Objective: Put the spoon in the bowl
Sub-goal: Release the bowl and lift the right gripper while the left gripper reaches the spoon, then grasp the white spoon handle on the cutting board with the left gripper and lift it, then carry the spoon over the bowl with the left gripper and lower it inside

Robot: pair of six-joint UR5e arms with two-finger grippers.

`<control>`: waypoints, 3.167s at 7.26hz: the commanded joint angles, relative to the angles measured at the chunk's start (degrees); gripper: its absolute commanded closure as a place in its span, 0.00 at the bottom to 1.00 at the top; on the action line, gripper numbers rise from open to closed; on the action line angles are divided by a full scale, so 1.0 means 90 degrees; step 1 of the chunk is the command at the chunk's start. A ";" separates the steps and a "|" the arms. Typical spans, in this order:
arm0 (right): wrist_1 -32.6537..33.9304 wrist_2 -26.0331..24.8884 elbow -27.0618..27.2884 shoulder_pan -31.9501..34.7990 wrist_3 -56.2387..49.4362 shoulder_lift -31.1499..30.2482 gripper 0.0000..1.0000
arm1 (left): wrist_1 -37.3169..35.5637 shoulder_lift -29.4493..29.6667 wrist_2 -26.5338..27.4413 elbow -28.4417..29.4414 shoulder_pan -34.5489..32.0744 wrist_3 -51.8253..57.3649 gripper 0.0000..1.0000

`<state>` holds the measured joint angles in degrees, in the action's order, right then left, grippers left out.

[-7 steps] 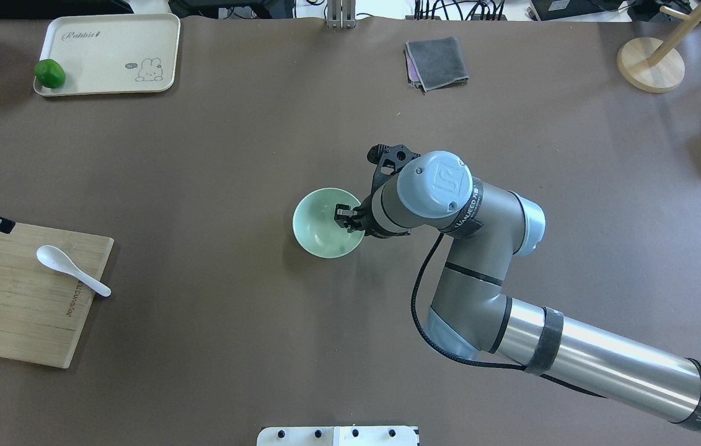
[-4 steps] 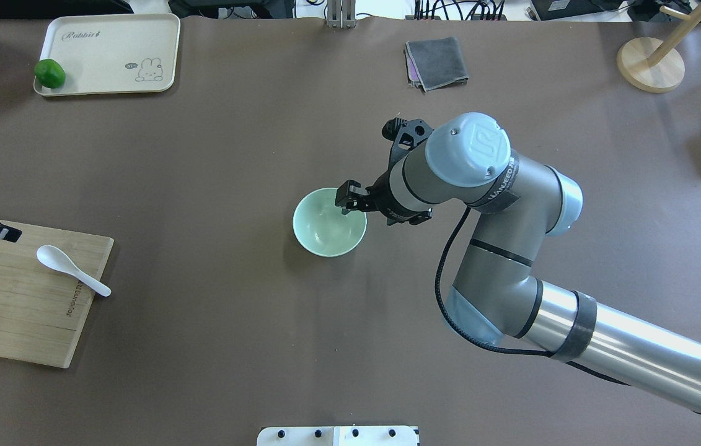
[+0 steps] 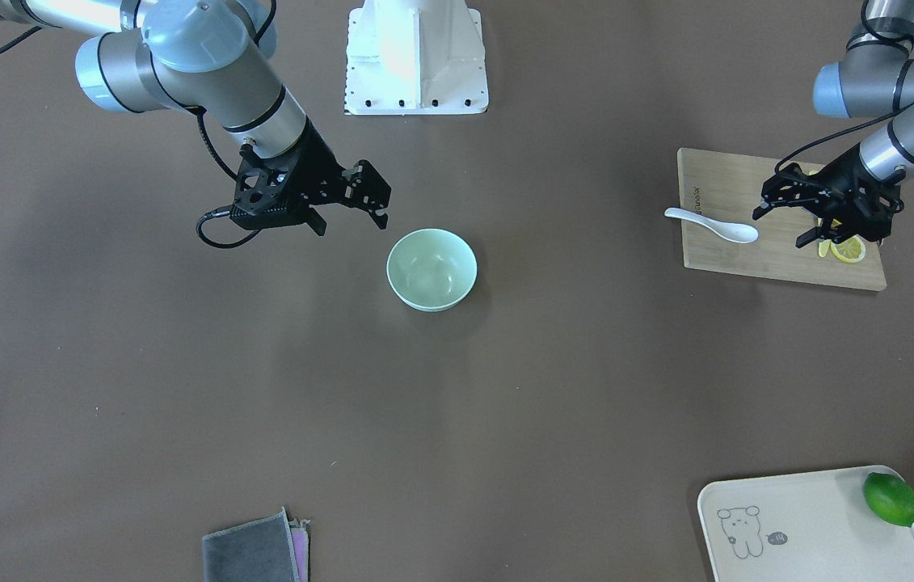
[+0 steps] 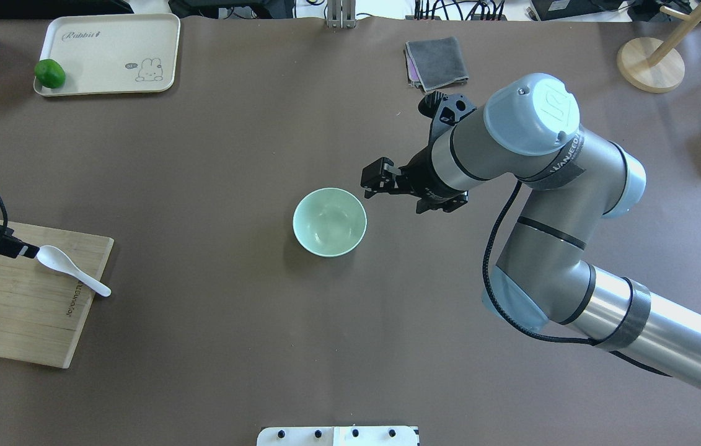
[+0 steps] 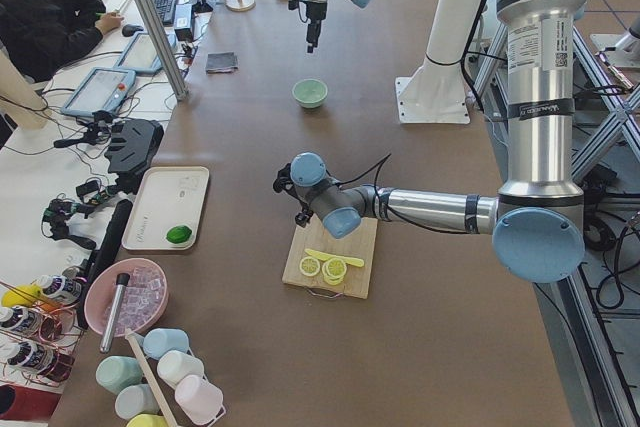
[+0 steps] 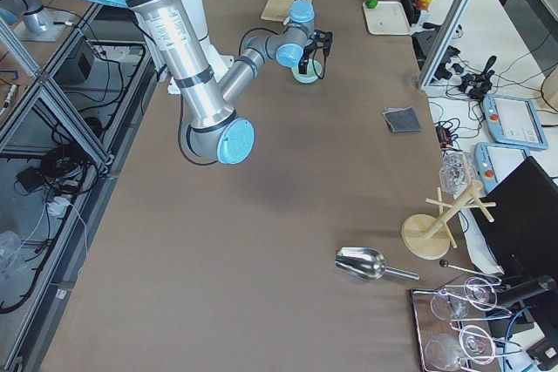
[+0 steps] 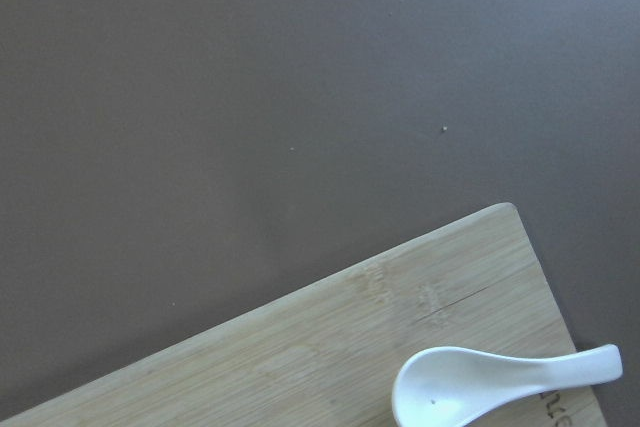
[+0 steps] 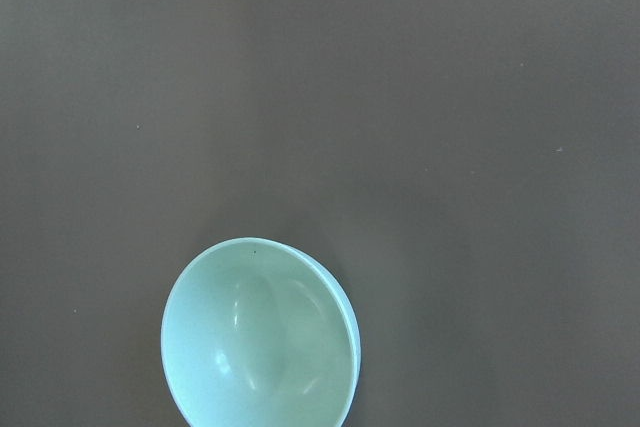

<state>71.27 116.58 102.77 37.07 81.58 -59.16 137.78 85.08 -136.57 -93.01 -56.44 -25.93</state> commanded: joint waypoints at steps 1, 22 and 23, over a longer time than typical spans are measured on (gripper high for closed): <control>0.0001 0.0055 0.0056 0.0052 -0.0041 -0.0125 0.00 | 0.0355 0.0038 0.0154 0.0041 0.0196 -0.0547 0.38; 0.0001 0.0065 0.0534 0.0178 0.0037 -0.0594 0.00 | 0.0174 0.2443 -0.0627 -0.0290 0.0166 -0.3947 1.00; 0.0001 0.0065 0.0534 0.0227 0.0037 -0.0604 0.00 | 0.0122 0.2992 -0.0152 -0.0281 0.0709 -0.4835 1.00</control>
<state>71.28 117.10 107.54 38.67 81.92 -64.44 140.58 105.33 -141.51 -95.61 -53.97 -60.27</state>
